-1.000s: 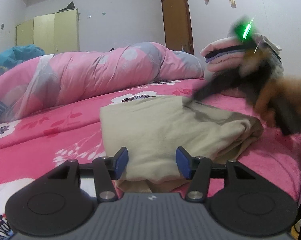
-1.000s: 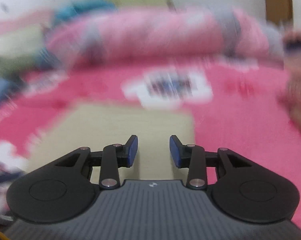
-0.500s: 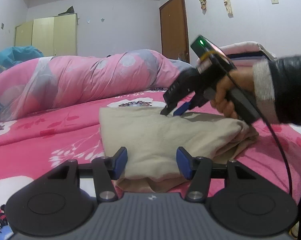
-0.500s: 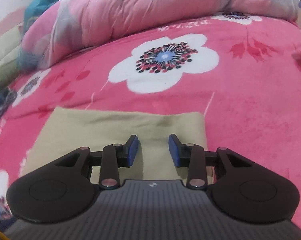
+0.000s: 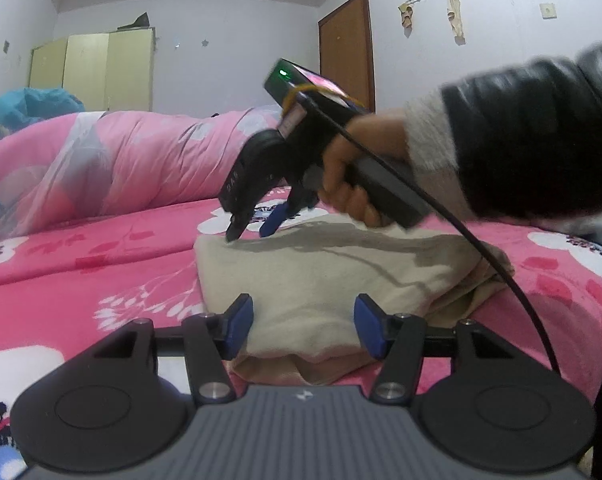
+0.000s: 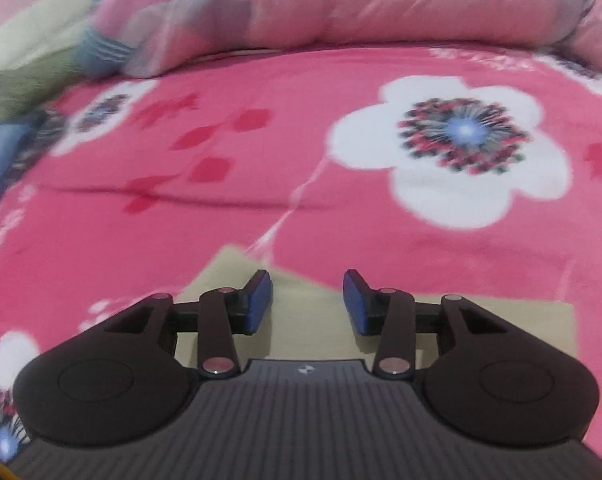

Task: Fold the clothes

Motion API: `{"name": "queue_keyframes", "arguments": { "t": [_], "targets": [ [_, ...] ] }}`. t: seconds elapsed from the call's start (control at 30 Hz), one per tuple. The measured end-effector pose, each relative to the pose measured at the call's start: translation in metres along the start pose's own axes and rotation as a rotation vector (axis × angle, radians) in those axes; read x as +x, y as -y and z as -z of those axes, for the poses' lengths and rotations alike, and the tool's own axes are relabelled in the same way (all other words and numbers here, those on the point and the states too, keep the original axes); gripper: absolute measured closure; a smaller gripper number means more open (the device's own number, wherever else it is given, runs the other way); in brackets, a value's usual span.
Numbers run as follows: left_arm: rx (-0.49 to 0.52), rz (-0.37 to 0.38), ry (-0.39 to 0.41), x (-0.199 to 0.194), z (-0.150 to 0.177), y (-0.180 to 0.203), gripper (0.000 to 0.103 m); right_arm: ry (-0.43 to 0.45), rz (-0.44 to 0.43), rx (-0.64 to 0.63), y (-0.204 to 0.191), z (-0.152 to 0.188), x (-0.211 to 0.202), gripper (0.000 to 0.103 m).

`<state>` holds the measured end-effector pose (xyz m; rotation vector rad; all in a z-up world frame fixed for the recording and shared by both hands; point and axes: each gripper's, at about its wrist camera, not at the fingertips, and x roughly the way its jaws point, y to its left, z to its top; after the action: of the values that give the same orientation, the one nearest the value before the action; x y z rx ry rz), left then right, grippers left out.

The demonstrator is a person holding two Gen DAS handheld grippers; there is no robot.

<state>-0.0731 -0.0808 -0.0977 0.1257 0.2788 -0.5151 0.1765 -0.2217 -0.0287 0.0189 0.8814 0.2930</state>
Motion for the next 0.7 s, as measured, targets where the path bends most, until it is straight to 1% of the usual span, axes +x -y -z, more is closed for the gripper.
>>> {"name": "queue_keyframes", "arguments": {
  "t": [0.07, 0.1, 0.17, 0.2, 0.27, 0.3, 0.33, 0.37, 0.4, 0.47, 0.5, 0.63, 0.7],
  "targets": [
    [-0.003, 0.002, -0.001, 0.000, 0.000, 0.000, 0.045, 0.021, -0.026, -0.028, -0.006, -0.007, -0.011, 0.063],
    [-0.002, 0.001, -0.001, 0.000, 0.000, 0.000, 0.045, 0.027, -0.073, -0.036, -0.010, -0.008, -0.016, 0.063],
    [0.006, -0.004, -0.004, 0.000, -0.001, 0.001, 0.045, -0.014, -0.178, -0.052, -0.016, -0.007, -0.014, 0.063],
    [0.009, -0.006, -0.006, 0.000, -0.001, 0.002, 0.045, -0.035, -0.217, -0.062, -0.019, -0.006, -0.012, 0.063],
    [0.010, -0.011, -0.016, -0.001, -0.002, 0.003, 0.044, -0.076, -0.185, -0.085, -0.020, -0.002, 0.005, 0.061],
    [0.018, -0.018, -0.025, 0.000, -0.004, 0.005, 0.044, -0.062, -0.183, -0.068, -0.016, -0.004, 0.007, 0.060],
    [0.028, -0.026, -0.035, 0.000, -0.006, 0.006, 0.043, -0.033, -0.164, -0.022, -0.009, -0.008, 0.004, 0.060],
    [0.037, -0.035, -0.046, 0.000, -0.008, 0.007, 0.040, 0.013, -0.129, 0.032, -0.002, -0.011, -0.003, 0.059],
    [0.047, -0.043, -0.056, 0.000, -0.010, 0.008, 0.039, 0.052, -0.119, 0.062, 0.005, -0.013, -0.012, 0.059],
    [0.066, -0.059, -0.077, 0.001, -0.014, 0.011, 0.031, 0.101, -0.130, 0.093, 0.019, -0.010, -0.036, 0.058],
    [0.061, -0.061, -0.098, 0.002, -0.018, 0.010, 0.031, 0.121, -0.121, 0.095, 0.025, -0.005, -0.051, 0.058],
    [0.017, -0.060, -0.199, 0.008, -0.038, 0.003, 0.029, 0.194, -0.098, 0.111, 0.048, 0.033, -0.113, 0.058],
    [0.002, -0.070, -0.246, 0.011, -0.047, 0.000, 0.028, 0.206, -0.074, 0.108, 0.057, 0.056, -0.129, 0.058]
  ]
}}
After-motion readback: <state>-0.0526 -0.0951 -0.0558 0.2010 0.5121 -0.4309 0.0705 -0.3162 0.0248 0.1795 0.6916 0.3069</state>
